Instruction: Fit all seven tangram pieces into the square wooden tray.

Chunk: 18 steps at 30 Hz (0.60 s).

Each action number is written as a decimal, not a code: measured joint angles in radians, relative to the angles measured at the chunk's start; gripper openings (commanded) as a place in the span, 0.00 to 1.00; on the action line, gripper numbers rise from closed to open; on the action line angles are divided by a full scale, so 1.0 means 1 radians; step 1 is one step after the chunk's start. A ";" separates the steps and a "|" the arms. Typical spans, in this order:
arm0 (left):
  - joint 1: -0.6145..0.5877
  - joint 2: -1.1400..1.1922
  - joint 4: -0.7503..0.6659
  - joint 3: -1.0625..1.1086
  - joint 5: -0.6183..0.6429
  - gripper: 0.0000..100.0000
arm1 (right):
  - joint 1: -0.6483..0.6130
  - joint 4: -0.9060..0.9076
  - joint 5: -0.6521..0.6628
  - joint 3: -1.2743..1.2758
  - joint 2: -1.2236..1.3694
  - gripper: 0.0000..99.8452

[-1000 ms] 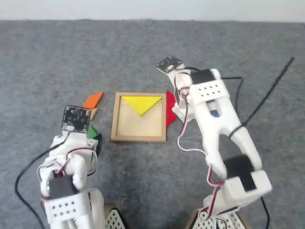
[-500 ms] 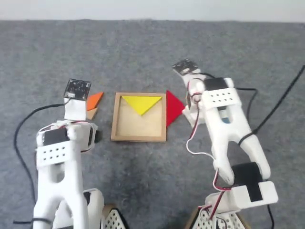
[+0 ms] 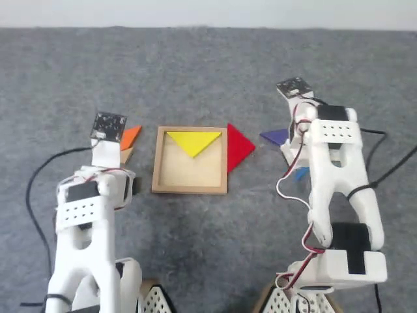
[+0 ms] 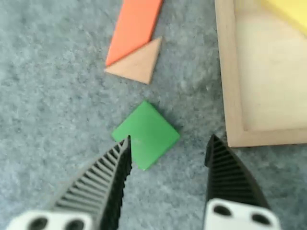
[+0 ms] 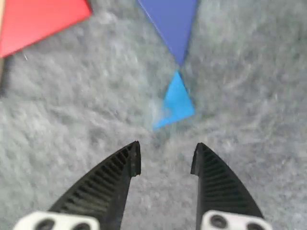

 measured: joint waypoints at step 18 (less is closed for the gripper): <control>-0.038 0.003 0.064 -0.078 0.000 0.25 | 0.015 -0.331 -0.109 0.425 -0.261 0.19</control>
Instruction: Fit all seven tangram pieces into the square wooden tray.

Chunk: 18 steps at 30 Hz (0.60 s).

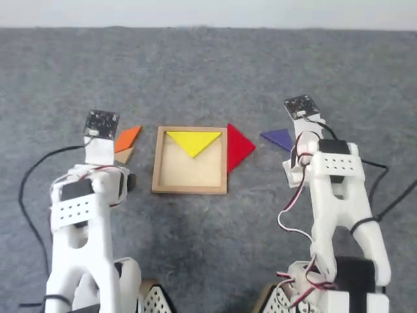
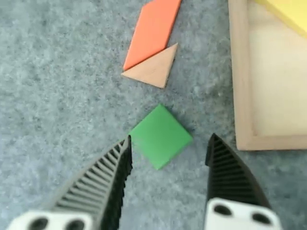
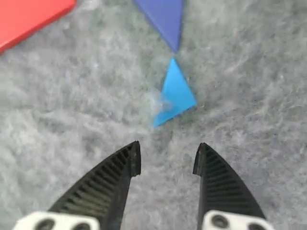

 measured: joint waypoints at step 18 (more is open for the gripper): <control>0.077 0.465 0.198 -0.456 0.095 0.25 | 0.040 -0.157 -0.015 0.075 0.029 0.19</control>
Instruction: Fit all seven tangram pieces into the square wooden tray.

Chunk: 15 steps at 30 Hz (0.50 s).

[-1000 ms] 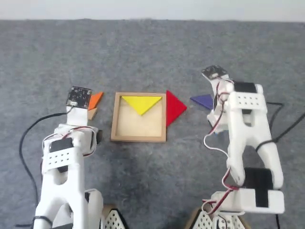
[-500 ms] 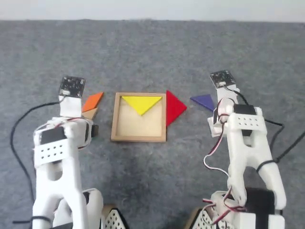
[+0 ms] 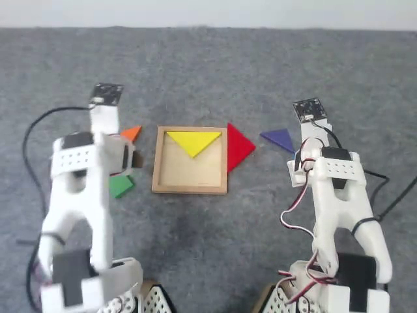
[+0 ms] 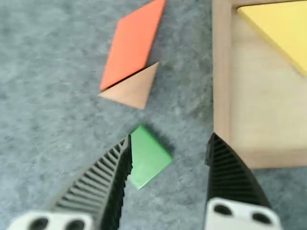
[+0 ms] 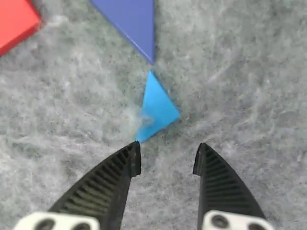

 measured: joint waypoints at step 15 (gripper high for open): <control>-0.021 0.437 0.000 -0.305 -0.256 0.25 | 0.000 -0.057 0.000 0.040 0.003 0.19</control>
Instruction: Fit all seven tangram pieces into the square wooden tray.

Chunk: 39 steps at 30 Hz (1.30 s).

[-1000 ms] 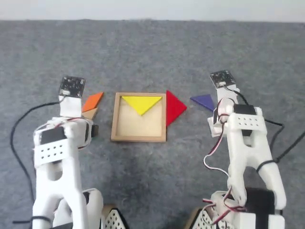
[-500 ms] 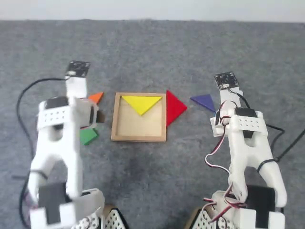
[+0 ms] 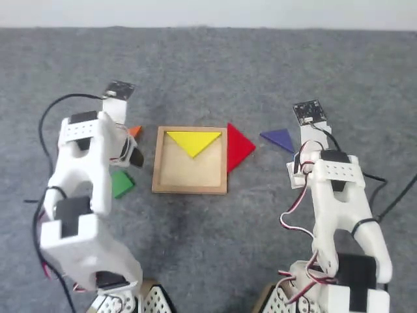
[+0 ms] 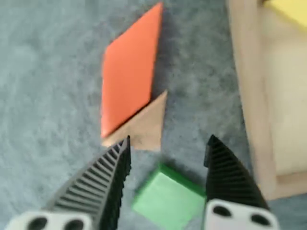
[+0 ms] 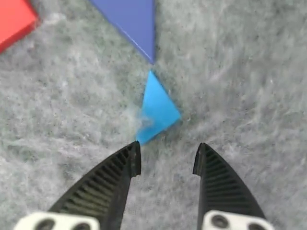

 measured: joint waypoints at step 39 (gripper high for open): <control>0.000 0.064 0.147 -0.049 -0.647 0.22 | 0.000 -0.009 0.000 0.000 0.009 0.19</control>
